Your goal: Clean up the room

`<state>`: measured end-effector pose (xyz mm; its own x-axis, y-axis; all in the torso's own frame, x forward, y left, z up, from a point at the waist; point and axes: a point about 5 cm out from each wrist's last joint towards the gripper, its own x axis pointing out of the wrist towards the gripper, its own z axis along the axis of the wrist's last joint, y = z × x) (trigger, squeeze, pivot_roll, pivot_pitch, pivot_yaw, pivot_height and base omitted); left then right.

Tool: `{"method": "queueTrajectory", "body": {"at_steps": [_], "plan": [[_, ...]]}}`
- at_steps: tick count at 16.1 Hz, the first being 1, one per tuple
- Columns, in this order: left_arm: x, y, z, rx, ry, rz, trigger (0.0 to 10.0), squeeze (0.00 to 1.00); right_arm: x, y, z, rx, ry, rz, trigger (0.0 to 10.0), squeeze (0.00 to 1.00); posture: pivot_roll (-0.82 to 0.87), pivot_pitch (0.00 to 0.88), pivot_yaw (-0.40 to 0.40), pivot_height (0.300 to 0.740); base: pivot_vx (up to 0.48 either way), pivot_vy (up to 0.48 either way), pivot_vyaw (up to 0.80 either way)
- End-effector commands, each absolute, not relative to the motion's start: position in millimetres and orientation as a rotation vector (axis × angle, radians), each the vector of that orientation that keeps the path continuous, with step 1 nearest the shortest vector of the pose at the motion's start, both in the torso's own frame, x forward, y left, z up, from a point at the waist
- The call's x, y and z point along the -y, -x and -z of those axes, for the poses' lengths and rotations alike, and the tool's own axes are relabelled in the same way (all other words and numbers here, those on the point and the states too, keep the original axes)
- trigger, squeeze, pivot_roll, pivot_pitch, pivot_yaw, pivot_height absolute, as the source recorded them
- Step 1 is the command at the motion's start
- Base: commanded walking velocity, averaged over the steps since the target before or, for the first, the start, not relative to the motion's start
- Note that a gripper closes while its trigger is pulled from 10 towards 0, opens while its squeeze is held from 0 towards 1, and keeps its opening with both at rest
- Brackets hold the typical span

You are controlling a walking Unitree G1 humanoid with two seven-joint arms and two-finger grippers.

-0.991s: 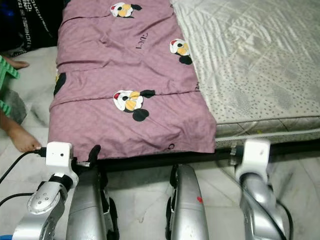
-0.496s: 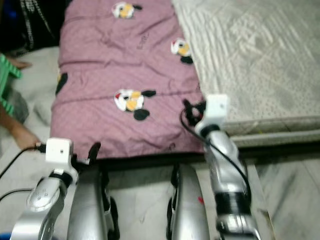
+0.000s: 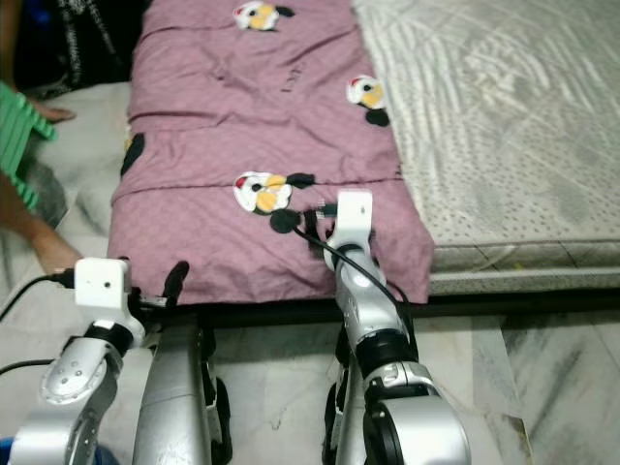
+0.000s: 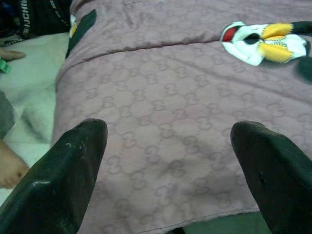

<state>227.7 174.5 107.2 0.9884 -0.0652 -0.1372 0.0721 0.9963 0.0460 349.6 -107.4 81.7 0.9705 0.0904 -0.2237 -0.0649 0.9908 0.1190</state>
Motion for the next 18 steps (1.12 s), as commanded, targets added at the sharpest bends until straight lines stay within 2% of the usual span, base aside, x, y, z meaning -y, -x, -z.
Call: {"method": "queueTrajectory", "body": {"at_steps": [1,3,4,6,11,18], "plan": [[-178,-223,-105,-0.155,-0.055,0.066,10.0,0.0,119,-342,-59,-0.348,-0.153,0.004,10.0,1.0,0.19,0.273,-0.001,0.567,0.0,0.0,0.0],[-180,-221,-103,-0.163,-0.054,0.057,10.0,0.0,146,-330,-36,-0.452,-0.205,0.119,10.0,1.0,0.18,0.275,-0.005,0.567,0.0,0.0,0.0],[-180,-220,-103,-0.165,-0.053,0.057,10.0,0.0,152,-329,-34,-0.457,-0.212,0.135,10.0,1.0,0.17,0.276,-0.007,0.567,0.0,0.0,0.0],[-174,-220,-102,-0.169,-0.045,0.07,10.0,0.0,181,-327,-35,-0.434,-0.254,0.231,10.0,1.0,0.16,0.276,-0.005,0.567,0.0,0.0,0.0],[-175,-224,-104,-0.164,-0.053,0.081,10.0,0.0,202,-342,-65,-0.232,-0.389,0.302,10.0,1.0,0.16,0.264,0.002,0.567,0.0,0.0,0.0],[-172,-222,-101,-0.171,-0.05,0.077,10.0,0.0,242,-326,-66,-0.173,-0.297,0.383,10.0,1.0,0.14,0.253,0.0,0.567,0.0,0.0,0.0]]}}
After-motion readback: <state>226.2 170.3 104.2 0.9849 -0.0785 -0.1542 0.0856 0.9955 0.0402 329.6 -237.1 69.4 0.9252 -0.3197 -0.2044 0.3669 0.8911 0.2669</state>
